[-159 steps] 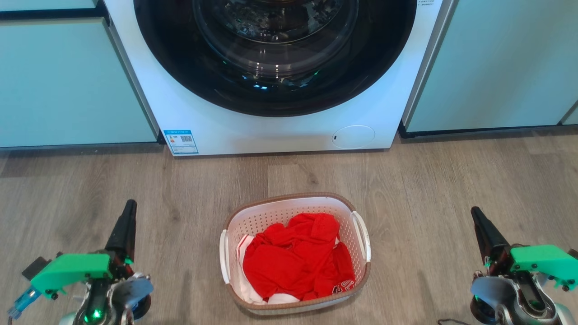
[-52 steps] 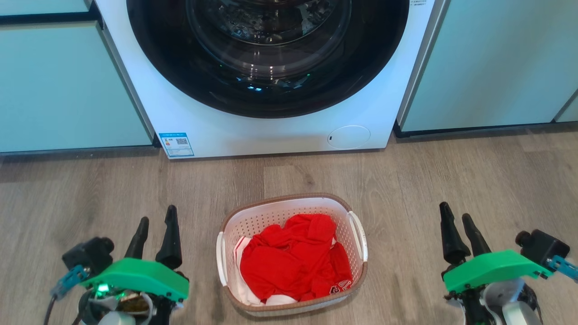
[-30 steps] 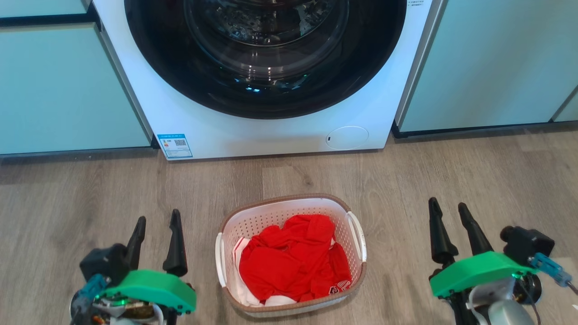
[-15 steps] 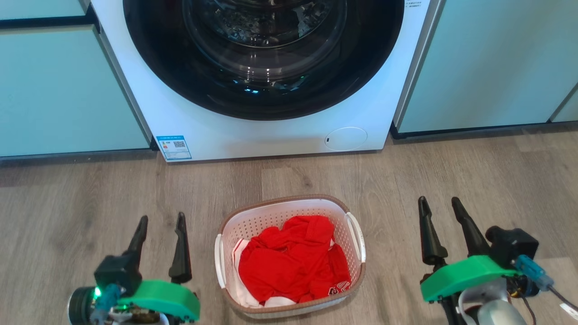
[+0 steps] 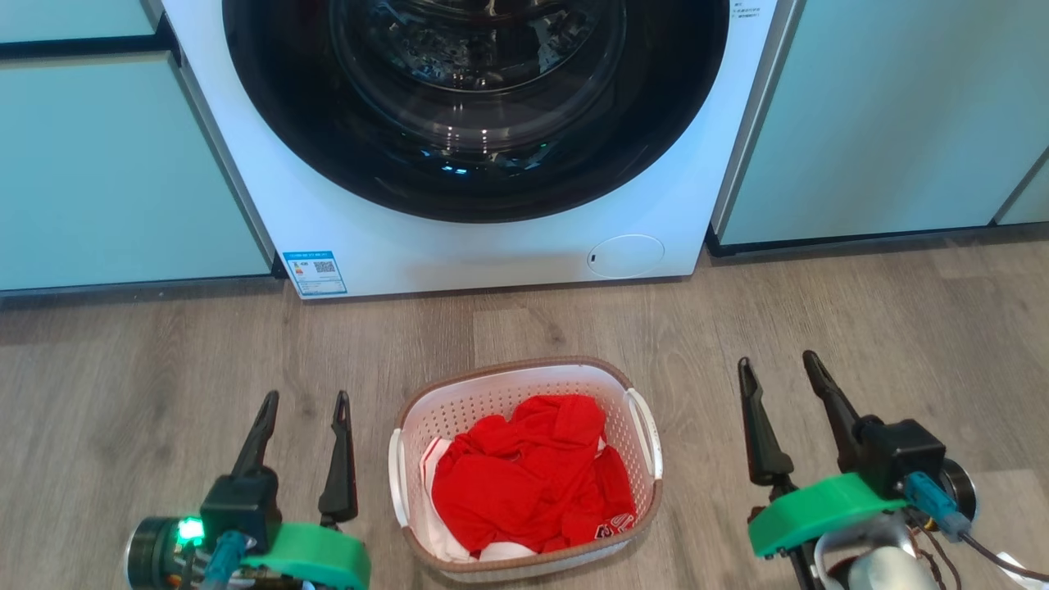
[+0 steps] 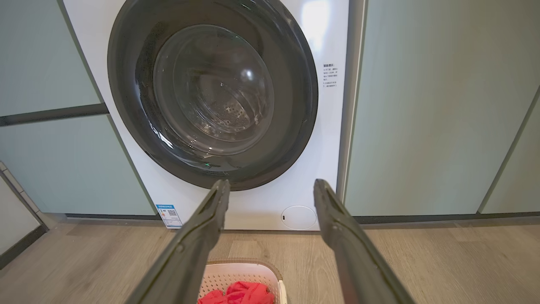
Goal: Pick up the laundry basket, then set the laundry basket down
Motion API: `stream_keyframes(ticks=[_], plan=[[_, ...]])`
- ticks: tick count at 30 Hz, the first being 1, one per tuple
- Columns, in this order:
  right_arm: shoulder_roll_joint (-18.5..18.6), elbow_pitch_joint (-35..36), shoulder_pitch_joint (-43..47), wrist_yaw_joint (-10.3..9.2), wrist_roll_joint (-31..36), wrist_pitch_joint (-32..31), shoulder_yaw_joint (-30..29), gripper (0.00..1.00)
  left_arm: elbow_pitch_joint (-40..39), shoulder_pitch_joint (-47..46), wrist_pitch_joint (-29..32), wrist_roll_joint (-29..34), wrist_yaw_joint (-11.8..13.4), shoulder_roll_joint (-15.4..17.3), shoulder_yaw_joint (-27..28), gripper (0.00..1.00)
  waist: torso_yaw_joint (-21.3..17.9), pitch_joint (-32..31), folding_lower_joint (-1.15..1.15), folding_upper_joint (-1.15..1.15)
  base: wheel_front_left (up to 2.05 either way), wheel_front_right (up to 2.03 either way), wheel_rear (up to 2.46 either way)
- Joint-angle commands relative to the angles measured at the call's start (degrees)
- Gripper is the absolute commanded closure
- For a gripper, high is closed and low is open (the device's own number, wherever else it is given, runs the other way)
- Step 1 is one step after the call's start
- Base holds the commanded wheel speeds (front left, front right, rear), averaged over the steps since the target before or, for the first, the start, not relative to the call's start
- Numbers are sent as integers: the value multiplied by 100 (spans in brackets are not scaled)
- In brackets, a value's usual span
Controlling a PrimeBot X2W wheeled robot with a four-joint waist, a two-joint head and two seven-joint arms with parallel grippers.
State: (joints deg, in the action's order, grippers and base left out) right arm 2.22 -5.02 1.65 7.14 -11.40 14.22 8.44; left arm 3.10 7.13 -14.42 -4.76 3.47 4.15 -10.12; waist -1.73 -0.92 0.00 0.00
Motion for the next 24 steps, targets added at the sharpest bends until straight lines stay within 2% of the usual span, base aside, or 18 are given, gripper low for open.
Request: stream_keyframes(ticks=[1,24], plan=[[65,200,-66,35,51,78,150,0,-193,-140,-58,68,-36,-38,261,0,-1,1,0,0,0,0,0],[65,123,-76,35,18,78,118,0,-111,-139,-58,105,-172,-120,401,0,2,25,0,0,0,0,0]])
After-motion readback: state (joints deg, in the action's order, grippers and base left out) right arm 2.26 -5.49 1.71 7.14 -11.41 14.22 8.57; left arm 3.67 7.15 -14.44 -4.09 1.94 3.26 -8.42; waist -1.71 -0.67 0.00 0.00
